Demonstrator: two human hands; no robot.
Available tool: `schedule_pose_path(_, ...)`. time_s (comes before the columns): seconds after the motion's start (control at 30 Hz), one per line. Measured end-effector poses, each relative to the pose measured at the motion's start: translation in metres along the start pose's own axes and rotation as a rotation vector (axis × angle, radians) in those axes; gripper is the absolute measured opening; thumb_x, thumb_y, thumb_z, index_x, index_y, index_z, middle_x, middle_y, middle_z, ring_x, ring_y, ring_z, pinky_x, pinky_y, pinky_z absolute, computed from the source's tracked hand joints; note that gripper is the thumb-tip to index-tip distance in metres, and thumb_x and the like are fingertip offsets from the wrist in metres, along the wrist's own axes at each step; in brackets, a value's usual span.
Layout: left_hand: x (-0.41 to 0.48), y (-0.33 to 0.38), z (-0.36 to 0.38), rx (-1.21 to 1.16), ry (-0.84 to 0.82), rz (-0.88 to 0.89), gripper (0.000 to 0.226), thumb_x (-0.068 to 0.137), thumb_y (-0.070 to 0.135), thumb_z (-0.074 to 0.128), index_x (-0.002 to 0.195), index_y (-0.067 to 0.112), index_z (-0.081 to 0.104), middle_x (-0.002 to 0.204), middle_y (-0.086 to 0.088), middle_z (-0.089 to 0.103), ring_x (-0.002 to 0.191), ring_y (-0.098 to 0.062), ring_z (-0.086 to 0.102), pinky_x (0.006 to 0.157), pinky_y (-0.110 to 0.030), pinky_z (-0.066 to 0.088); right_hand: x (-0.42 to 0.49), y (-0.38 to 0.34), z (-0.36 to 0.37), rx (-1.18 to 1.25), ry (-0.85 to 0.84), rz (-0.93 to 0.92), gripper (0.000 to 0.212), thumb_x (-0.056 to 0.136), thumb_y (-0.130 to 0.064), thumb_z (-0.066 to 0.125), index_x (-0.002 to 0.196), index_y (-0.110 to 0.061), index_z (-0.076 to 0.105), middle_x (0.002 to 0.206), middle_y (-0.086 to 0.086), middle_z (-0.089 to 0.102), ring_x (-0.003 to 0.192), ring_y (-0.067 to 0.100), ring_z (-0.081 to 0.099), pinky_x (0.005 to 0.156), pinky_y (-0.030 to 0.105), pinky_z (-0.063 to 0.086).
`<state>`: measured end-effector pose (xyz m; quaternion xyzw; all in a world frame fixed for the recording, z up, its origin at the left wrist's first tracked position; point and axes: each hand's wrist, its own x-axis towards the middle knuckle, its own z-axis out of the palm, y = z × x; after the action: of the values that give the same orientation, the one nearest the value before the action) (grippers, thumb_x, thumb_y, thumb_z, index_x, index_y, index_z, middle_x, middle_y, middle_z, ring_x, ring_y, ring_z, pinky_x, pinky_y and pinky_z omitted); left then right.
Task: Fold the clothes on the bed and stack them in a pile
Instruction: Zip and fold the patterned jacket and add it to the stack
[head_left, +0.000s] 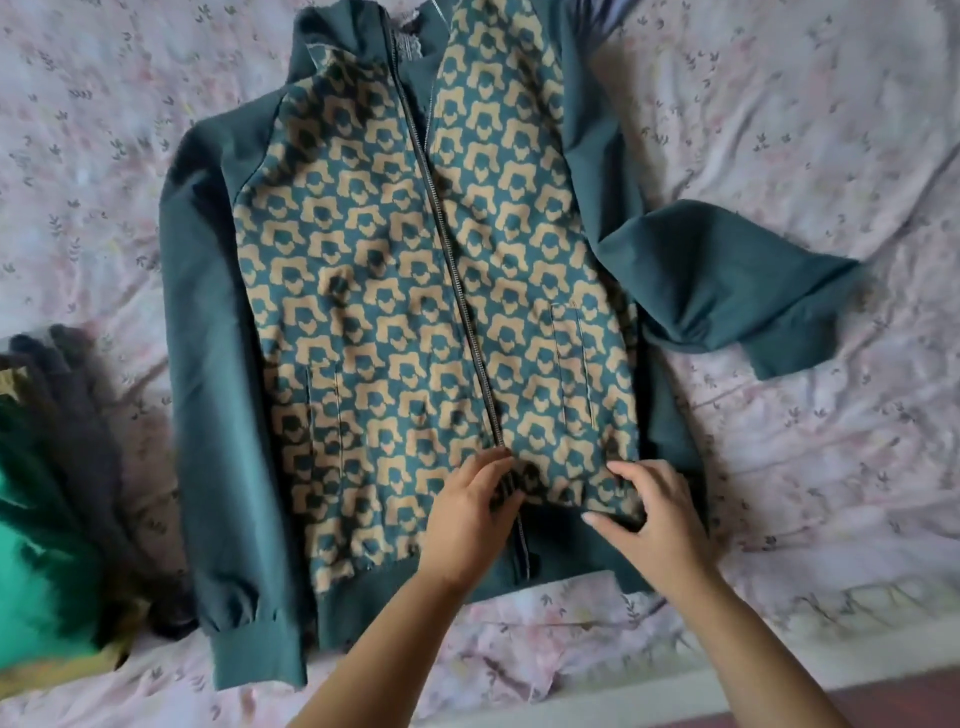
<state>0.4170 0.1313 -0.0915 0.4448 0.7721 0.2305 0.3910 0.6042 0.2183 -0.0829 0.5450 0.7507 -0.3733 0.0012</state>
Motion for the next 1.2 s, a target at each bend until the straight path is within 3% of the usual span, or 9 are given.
schedule_pose_path(0.2, -0.022, -0.002, 0.016, 0.064, 0.000, -0.044, 0.033, 0.085, 0.018, 0.063, 0.119, 0.014, 0.061, 0.135, -0.002, 0.050, 0.120, -0.024, 0.050, 0.099, -0.042, 0.044, -0.029, 0.018, 0.004, -0.119, -0.166, 0.012, 0.070, 0.069, -0.032, 0.078, 0.130, -0.014, 0.048, 0.121, 0.006, 0.044, 0.115, 0.021, 0.042, 0.093, 0.028, 0.036)
schedule_pose_path(0.4, -0.041, 0.000, 0.020, 0.049, 0.009, -0.082, 0.037, 0.087, 0.018, 0.062, 0.123, 0.013, 0.059, 0.132, -0.001, 0.052, 0.123, -0.019, 0.045, 0.100, -0.024, 0.035, -0.033, 0.021, 0.000, 0.072, -0.057, 0.034, 0.039, 0.075, 0.006, 0.064, 0.111, -0.007, 0.061, 0.109, 0.004, 0.046, 0.092, 0.012, 0.048, 0.083, 0.017, 0.038)
schedule_pose_path(0.6, -0.052, 0.008, 0.022, 0.042, 0.036, -0.124, 0.033, 0.085, 0.020, 0.065, 0.117, 0.012, 0.063, 0.124, -0.004, 0.056, 0.111, -0.017, 0.052, 0.095, -0.020, 0.037, -0.034, 0.050, -0.050, 0.047, 0.124, -0.001, 0.045, 0.060, 0.030, 0.047, 0.090, 0.003, 0.066, 0.094, 0.007, 0.044, 0.085, 0.022, 0.048, 0.069, 0.014, 0.030)
schedule_pose_path(0.73, -0.050, 0.012, 0.024, 0.205, -0.032, -0.236, 0.040, 0.087, 0.040, 0.058, 0.123, 0.023, 0.060, 0.130, -0.004, 0.051, 0.118, -0.028, 0.047, 0.101, -0.043, 0.039, -0.041, 0.078, -0.080, 0.068, 0.299, 0.137, 0.048, 0.063, 0.028, 0.044, 0.092, -0.002, 0.069, 0.095, 0.012, 0.049, 0.085, 0.023, 0.050, 0.070, 0.002, 0.036)
schedule_pose_path(0.93, -0.054, 0.013, 0.022, 0.460, -0.103, -0.292, 0.047, 0.088, 0.050, 0.049, 0.129, 0.028, 0.052, 0.135, -0.004, 0.046, 0.121, -0.029, 0.043, 0.101, -0.043, 0.037, -0.035, 0.114, -0.097, 0.213, 0.473, 0.255, 0.043, 0.075, 0.015, 0.048, 0.099, -0.015, 0.068, 0.105, 0.014, 0.064, 0.091, 0.018, 0.059, 0.075, 0.009, 0.040)
schedule_pose_path(1.0, -0.055, 0.015, 0.024, 0.403, 0.026, -0.121, 0.036, 0.087, 0.038, 0.058, 0.116, 0.016, 0.064, 0.117, -0.009, 0.059, 0.107, -0.032, 0.054, 0.090, -0.040, 0.041, -0.039, 0.118, -0.092, 0.203, 0.409, 0.219, 0.033, 0.079, 0.010, 0.055, 0.104, -0.008, 0.068, 0.105, 0.017, 0.064, 0.080, 0.001, 0.057, 0.073, 0.004, 0.040)
schedule_pose_path(1.07, -0.052, 0.023, 0.030, 0.266, 0.040, -0.001, 0.029, 0.085, 0.025, 0.064, 0.109, 0.007, 0.066, 0.105, -0.010, 0.064, 0.095, -0.030, 0.060, 0.081, -0.033, 0.044, -0.045, 0.117, -0.083, 0.224, 0.374, 0.225, 0.031, 0.080, 0.007, 0.060, 0.107, -0.007, 0.066, 0.107, 0.017, 0.061, 0.081, 0.009, 0.058, 0.073, 0.003, 0.042)
schedule_pose_path(1.13, -0.045, 0.036, 0.038, 0.117, -0.053, -0.087, 0.034, 0.087, 0.021, 0.061, 0.118, 0.006, 0.060, 0.111, -0.008, 0.061, 0.098, -0.022, 0.060, 0.082, -0.025, 0.044, -0.049, 0.117, -0.075, 0.255, 0.378, 0.266, 0.033, 0.080, 0.005, 0.061, 0.111, -0.008, 0.064, 0.110, 0.019, 0.057, 0.084, 0.023, 0.057, 0.070, 0.011, 0.043)
schedule_pose_path(1.2, -0.036, 0.045, 0.049, 0.007, -0.064, -0.257, 0.039, 0.089, 0.025, 0.059, 0.123, 0.007, 0.054, 0.114, -0.006, 0.060, 0.101, -0.019, 0.058, 0.083, -0.025, 0.045, -0.051, 0.117, -0.067, 0.304, 0.391, 0.324, 0.034, 0.081, 0.002, 0.062, 0.113, -0.010, 0.062, 0.112, 0.018, 0.057, 0.086, 0.021, 0.055, 0.071, 0.017, 0.042)
